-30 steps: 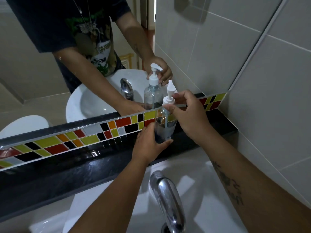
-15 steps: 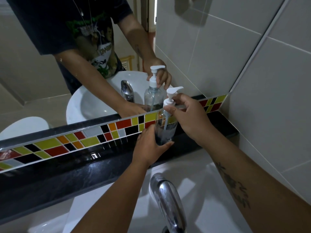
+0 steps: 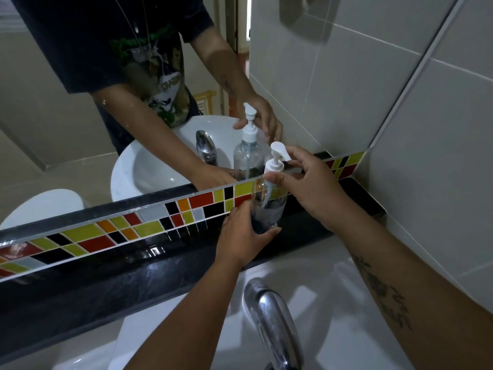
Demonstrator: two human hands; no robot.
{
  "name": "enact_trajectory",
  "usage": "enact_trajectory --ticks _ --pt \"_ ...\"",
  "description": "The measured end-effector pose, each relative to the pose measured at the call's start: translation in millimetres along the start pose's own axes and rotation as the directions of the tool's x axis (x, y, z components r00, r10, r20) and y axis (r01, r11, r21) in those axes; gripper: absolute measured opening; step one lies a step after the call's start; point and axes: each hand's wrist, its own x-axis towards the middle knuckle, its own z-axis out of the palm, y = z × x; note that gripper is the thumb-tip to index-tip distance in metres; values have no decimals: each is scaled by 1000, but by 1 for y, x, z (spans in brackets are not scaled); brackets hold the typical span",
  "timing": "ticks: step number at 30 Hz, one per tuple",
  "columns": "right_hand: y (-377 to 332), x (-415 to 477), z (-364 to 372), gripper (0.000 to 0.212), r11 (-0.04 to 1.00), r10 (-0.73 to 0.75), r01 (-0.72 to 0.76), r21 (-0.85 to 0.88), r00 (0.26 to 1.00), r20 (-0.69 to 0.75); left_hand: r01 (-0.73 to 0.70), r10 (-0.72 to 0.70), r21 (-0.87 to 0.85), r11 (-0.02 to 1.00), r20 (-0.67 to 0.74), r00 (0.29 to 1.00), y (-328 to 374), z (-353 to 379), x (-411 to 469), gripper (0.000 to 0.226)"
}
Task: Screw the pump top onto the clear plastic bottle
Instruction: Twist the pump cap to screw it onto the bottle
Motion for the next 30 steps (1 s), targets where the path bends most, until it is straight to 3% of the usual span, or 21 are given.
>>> enact_trajectory --ticks 3,9,15,19,23,30 --pt "1 -2 -1 33 1000 17 -17 -5 998 58 4 -4 3 1000 1 1000 0 1 1 57" --pt "0 -1 7 25 1000 3 -2 21 997 -76 10 -10 -15 1000 -5 1000 1 1 0 61" --pt "2 2 17 49 999 11 -6 39 991 -135 7 -7 -18 1000 -2 1000 1 1 -1 60" --pt "8 -3 9 62 998 -5 8 56 999 -48 10 -10 -17 1000 0 1000 -1 1 0 59" --pt "11 -10 2 46 1000 -28 28 10 999 31 6 -6 -3 1000 -6 1000 -2 3 0 59" --pt "7 -7 8 27 999 -32 33 11 996 -79 11 -11 -19 1000 2 1000 -2 3 1 63"
